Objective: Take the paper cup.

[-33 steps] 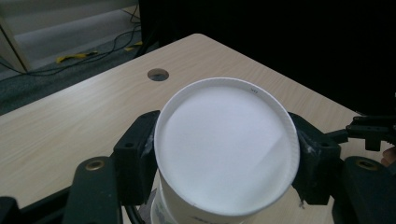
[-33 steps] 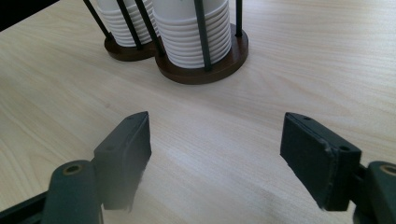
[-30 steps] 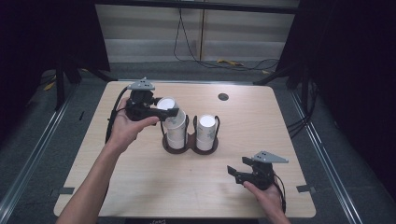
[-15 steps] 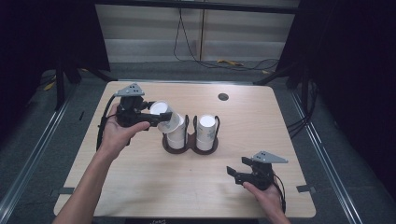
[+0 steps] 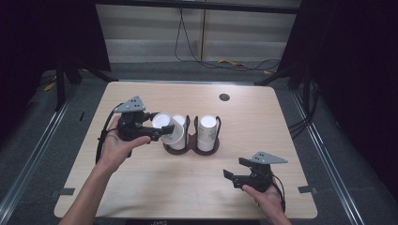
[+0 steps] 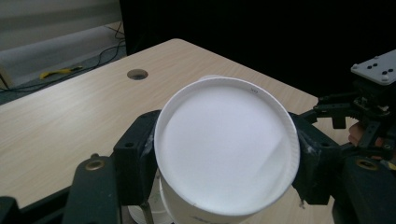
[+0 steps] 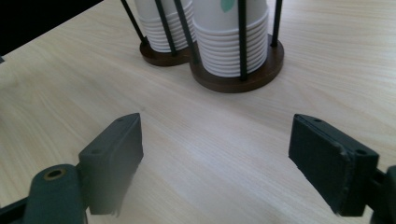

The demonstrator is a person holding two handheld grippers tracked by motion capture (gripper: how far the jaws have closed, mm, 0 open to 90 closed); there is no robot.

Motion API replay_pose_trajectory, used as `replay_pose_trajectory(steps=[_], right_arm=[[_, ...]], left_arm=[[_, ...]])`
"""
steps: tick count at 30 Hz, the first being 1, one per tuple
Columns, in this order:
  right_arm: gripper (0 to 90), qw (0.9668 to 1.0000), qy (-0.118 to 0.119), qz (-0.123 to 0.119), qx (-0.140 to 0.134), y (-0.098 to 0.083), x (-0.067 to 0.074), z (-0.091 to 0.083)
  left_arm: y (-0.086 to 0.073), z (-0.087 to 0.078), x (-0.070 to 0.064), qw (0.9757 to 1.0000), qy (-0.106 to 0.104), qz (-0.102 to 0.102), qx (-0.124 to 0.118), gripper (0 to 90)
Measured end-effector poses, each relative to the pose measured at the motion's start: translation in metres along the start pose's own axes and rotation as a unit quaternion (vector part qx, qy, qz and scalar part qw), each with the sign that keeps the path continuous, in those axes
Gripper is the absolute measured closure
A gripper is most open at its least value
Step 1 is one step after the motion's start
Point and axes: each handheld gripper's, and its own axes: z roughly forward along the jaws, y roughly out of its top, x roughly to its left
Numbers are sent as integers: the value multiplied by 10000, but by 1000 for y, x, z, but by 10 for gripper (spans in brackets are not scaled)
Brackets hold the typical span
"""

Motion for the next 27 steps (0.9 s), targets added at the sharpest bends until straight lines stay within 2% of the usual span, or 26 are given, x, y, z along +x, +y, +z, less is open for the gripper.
replay_pose_trajectory(steps=[2,7,9,15,16,17,27], right_arm=[[160,10000,42,-45,-6,3,2,1],[142,9995,212,-222,53,11,8,2],[140,9988,305,-358,116,16,15,6],[161,9971,503,-564,80,29,25,14],[161,9971,503,-564,80,29,25,14],[209,9962,636,-585,59,34,28,16],[193,9943,816,-681,-87,45,40,24]], left_arm=[[-5,1,-5,10000,75,21,-17,347],[-9,2,-12,10000,-48,80,21,347],[-14,4,-15,9999,-99,45,36,347],[-25,10,-18,9997,-213,86,112,346],[-25,10,-18,9997,-213,86,112,346],[-29,13,-18,9996,-241,72,153,346],[-44,25,-22,9991,-379,-31,194,345]])
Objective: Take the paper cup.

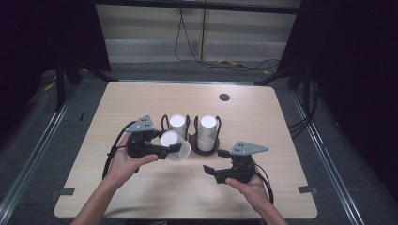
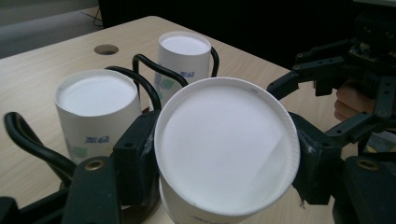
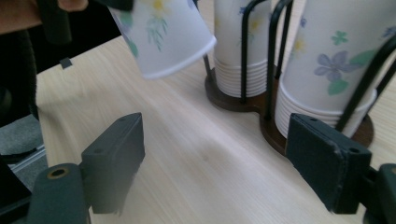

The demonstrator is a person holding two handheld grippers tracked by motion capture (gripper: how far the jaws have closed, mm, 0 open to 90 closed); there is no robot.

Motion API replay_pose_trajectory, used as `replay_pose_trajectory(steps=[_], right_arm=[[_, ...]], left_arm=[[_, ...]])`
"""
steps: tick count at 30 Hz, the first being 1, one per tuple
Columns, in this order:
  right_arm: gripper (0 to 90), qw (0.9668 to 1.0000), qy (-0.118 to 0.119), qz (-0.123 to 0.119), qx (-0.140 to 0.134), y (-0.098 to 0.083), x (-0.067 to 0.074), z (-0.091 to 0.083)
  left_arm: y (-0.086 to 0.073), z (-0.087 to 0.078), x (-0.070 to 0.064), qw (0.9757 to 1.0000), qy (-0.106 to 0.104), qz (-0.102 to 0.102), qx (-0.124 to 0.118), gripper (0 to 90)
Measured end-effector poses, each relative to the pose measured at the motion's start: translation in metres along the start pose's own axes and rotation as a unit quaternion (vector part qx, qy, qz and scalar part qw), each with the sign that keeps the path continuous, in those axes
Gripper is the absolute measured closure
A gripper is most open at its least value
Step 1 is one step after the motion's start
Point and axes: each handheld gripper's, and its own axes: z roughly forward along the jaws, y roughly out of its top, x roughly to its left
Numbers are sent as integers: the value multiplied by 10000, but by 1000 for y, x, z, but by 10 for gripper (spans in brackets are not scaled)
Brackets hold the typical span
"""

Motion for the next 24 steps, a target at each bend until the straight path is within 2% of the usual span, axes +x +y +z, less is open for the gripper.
replay_pose_trajectory(steps=[5,7,13,14,18,20,21,24], right_arm=[[166,9999,152,-10,9,-5,6,7],[170,9997,239,-34,19,-6,8,8],[179,9991,413,-63,-105,-4,12,8],[172,9989,448,-107,-121,-3,13,9],[146,9987,493,-95,-86,-4,14,11],[140,9984,558,-118,-62,-7,15,15],[140,9984,558,-118,-62,-7,15,15],[140,9979,628,-159,-71,-9,15,16]], left_arm=[[-9,5,-2,9998,-119,20,161,345],[-12,5,-1,9998,-145,-60,153,345],[-18,8,-1,9996,-214,-66,178,346],[-21,10,-2,9993,-344,-95,112,347],[-24,14,-6,9988,-452,-48,175,349],[-22,15,-11,9982,-580,-32,124,351],[-22,15,-11,9982,-580,-32,124,351],[-19,15,-16,9967,-806,-11,27,352]])
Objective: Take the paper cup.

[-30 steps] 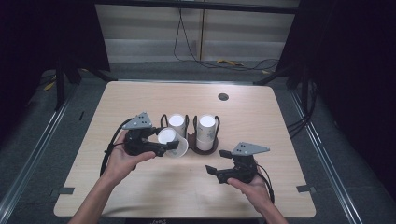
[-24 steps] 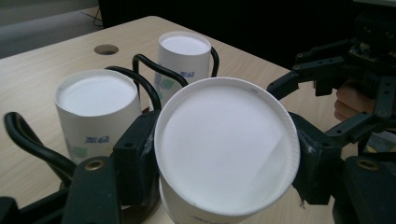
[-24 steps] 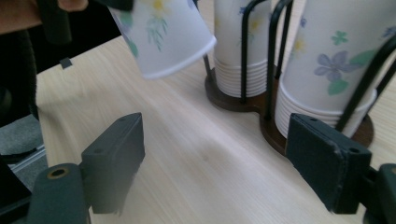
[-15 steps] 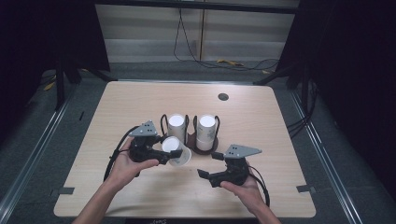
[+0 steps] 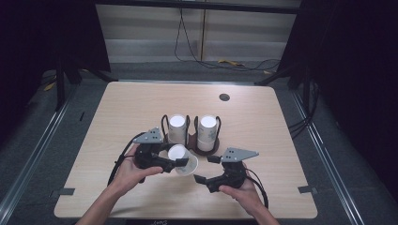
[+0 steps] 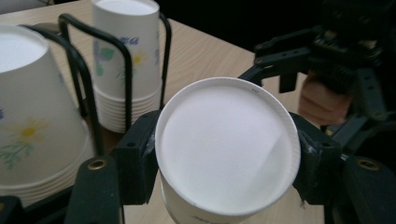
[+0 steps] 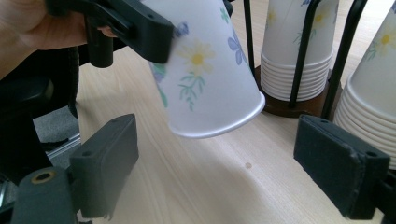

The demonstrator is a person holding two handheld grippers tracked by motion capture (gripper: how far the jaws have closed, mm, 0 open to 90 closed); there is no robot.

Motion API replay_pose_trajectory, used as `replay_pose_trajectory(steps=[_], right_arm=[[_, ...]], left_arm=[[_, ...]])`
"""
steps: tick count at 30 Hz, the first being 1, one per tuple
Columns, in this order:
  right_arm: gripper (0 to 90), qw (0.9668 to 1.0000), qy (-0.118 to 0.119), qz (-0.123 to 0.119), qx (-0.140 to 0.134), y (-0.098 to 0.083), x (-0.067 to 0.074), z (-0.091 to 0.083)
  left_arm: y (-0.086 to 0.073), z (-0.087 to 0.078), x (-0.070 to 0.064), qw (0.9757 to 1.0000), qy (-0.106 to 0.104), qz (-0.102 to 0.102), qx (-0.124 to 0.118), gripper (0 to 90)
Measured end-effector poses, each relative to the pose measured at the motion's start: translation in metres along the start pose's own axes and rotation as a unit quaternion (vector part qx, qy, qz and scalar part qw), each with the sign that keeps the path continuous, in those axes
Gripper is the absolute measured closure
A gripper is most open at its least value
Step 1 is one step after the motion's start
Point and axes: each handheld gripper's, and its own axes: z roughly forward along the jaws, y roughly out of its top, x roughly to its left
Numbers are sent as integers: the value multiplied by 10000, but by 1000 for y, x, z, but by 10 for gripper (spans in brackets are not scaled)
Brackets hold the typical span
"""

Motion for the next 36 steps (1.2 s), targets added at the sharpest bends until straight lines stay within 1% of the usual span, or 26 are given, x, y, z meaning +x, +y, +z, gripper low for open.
replay_pose_trajectory(steps=[1,2,3,4,6,7,9,10,12,14,16,18,19,20,21,22,24,25,27,28,29,30,34,35,36], right_arm=[[140,10000,22,-8,-20,0,0,0],[140,10000,64,-39,-51,0,1,-1],[140,10000,64,-39,-51,0,1,-1],[140,9999,124,-99,-56,0,1,-1],[140,9998,150,-110,-54,0,2,-1],[140,9997,195,-128,-36,0,2,-1],[140,9997,218,-135,-53,0,3,-1],[140,9995,247,-155,-89,0,3,0],[139,9993,276,-204,-142,0,4,1],[139,9992,213,-287,-194,0,5,2],[139,9989,264,-316,-242,0,5,3],[140,9985,349,-346,-243,0,5,4],[140,9985,349,-346,-243,0,5,4],[140,9983,370,-380,-230,0,6,5],[140,9982,399,-389,-234,0,6,5],[140,9980,427,-399,-249,0,7,5],[140,9980,422,-385,-260,0,7,5],[140,9979,452,-376,-275,0,7,5],[143,9978,458,-365,-319,0,7,4],[150,9978,462,-358,-325,0,6,5],[150,9978,462,-358,-325,0,6,5],[155,9977,471,-352,-332,0,6,5],[175,9973,536,-365,-334,-1,5,7],[197,9973,555,-365,-315,-1,6,7],[215,9972,548,-415,-305,-1,6,7]], left_arm=[[1,0,-1,10000,-70,6,-30,352],[2,1,-4,9996,-255,69,-43,352],[2,1,-4,9996,-255,69,-43,351],[3,1,-6,9993,-366,94,-77,352],[3,1,-7,9993,-363,106,-50,351],[3,2,-7,9993,-370,62,-53,351],[3,3,-7,9993,-378,41,-71,351],[3,3,-7,9990,-441,-9,-107,351],[3,5,-7,9989,-446,-46,-133,351],[3,7,-9,9986,-508,-52,-117,352],[4,10,-11,9981,-601,-38,-104,351],[5,11,-13,9979,-638,11,-72,351],[5,11,-13,9979,-638,11,-72,352],[6,12,-16,9975,-703,-17,-110,351],[6,12,-16,9975,-703,-17,-110,351],[8,13,-16,9969,-772,-51,-163,352],[8,13,-17,9969,-771,-46,-169,352],[9,13,-17,9961,-848,-98,-211,352],[9,13,-17,9958,-885,-110,-219,352],[9,13,-17,9959,-865,-130,-213,352],[8,13,-16,9958,-882,-102,-205,352],[8,14,-16,9954,-927,-137,-213,353],[7,16,-17,9950,-974,-118,-169,353],[7,17,-17,9949,-989,-123,-172,353],[7,17,-17,9948,-1000,-138,-166,353]])
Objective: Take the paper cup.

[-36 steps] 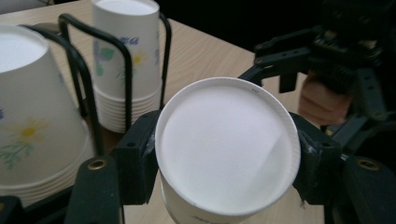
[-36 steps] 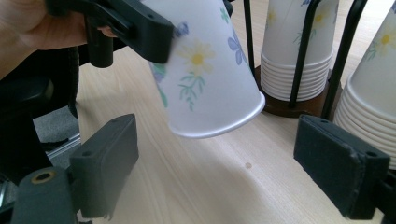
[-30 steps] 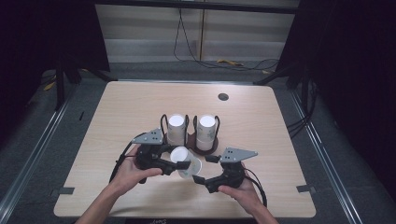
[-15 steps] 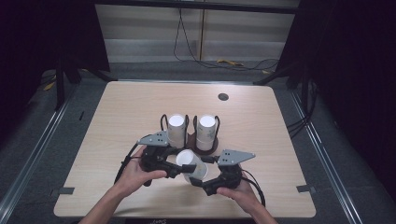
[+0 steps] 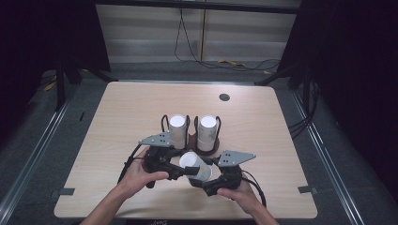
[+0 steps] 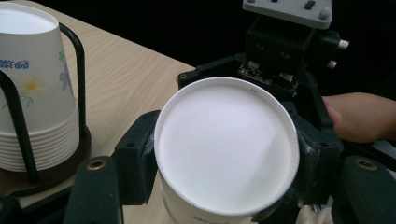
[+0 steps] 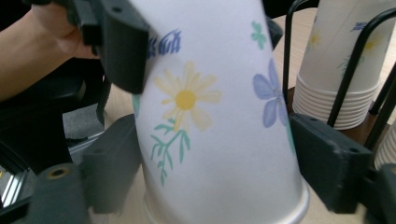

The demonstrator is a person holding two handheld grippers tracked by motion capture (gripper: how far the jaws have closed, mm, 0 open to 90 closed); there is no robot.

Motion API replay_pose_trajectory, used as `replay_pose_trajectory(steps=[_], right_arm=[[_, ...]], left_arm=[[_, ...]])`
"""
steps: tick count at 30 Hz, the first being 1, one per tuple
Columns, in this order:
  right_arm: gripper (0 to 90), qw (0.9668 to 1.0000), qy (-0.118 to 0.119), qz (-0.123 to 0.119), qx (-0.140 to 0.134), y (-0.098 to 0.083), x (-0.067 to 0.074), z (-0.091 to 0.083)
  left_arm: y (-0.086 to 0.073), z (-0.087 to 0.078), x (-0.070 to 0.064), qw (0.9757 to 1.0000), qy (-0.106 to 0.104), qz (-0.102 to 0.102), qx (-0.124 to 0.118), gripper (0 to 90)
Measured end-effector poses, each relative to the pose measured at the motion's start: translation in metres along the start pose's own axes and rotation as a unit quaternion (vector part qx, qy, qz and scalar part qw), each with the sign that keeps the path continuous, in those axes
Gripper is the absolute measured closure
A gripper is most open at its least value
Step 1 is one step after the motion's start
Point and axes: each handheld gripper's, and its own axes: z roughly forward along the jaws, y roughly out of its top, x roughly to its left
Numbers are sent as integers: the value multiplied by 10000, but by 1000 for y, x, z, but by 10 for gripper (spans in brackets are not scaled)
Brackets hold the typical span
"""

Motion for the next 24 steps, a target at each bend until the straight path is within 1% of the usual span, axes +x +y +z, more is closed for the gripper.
replay_pose_trajectory(steps=[3,4,10,11,12,15,16,17,20,23,24], right_arm=[[227,10000,25,-26,4,-1,1,0],[232,10000,33,-25,3,-1,0,0],[238,10000,51,-32,-12,-1,-1,1],[262,10000,65,-64,-1,-1,-1,0],[268,9999,89,-80,1,0,-1,0],[273,9999,112,-82,16,0,-1,0],[279,9999,135,-81,45,0,0,0],[281,9999,139,-72,56,0,0,0],[287,9999,139,-57,73,0,-1,0],[290,9998,149,-49,109,0,-2,0],[292,9998,155,-31,135,1,-2,-1]], left_arm=[[0,-1,1,10000,8,-6,16,352],[-1,0,1,10000,-13,-57,-18,352],[-1,0,2,10000,-23,-79,-33,351],[-2,0,3,10000,-16,-82,-15,350],[-2,0,3,9999,-26,-98,-12,349],[-2,0,3,10000,-49,-62,-11,346],[-2,0,2,10000,-43,-87,-15,343],[-3,1,3,9999,-59,-157,-28,342],[-3,0,4,9998,-54,-167,-2,336],[-4,1,4,9999,-25,-162,-12,320],[-4,1,4,9998,10,-182,-1,289]])
